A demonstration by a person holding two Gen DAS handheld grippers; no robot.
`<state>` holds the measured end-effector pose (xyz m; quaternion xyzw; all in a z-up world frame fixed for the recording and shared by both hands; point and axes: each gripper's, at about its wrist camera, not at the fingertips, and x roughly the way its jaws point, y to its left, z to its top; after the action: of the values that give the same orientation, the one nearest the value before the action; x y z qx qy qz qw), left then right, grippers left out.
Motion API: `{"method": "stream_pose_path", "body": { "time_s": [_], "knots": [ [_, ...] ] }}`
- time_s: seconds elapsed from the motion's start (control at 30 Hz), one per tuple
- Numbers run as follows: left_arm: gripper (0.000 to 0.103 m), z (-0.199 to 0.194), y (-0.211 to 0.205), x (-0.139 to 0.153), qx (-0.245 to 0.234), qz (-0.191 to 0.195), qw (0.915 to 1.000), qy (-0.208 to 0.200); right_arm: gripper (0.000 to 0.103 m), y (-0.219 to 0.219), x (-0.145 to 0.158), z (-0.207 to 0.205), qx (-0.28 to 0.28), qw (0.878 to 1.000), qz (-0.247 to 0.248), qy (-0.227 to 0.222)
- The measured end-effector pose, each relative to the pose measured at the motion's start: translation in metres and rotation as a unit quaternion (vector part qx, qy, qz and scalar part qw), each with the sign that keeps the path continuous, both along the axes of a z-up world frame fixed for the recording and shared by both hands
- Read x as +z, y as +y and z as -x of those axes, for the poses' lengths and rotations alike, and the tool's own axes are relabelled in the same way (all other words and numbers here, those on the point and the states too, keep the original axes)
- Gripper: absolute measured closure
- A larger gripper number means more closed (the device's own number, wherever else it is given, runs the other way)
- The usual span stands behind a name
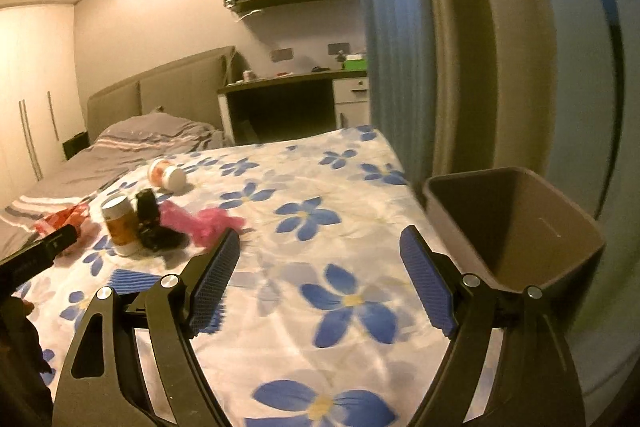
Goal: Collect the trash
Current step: 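Move both open tools back over the remaining trash on the bed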
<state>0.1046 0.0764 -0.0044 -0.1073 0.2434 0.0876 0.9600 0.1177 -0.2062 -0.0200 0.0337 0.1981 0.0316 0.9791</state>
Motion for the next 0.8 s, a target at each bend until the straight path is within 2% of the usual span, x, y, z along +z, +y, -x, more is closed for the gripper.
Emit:
{"method": "stream_pose_path", "body": {
  "time_s": [0.2, 0.37, 0.6, 0.8],
  "knots": [
    [0.007, 0.007, 0.066, 0.000, 0.056, 0.003, 0.9984, -0.008, 0.023, 0.033, -0.002, -0.006, 0.035, 0.999, 0.013, 0.002],
    [0.007, 0.003, 0.118, 0.006, 0.079, 0.014, 0.9967, -0.018, 0.023, 0.055, -0.002, -0.012, 0.053, 0.998, 0.018, 0.005],
    [0.007, -0.015, 0.172, 0.001, 0.067, 0.032, 0.9971, -0.017, 0.023, 0.086, -0.004, -0.022, 0.073, 0.997, 0.028, 0.012],
    [0.007, -0.039, 0.193, -0.009, 0.044, 0.030, 0.9986, 0.003, 0.023, 0.103, -0.006, -0.032, 0.082, 0.996, 0.037, 0.018]
  ]
}}
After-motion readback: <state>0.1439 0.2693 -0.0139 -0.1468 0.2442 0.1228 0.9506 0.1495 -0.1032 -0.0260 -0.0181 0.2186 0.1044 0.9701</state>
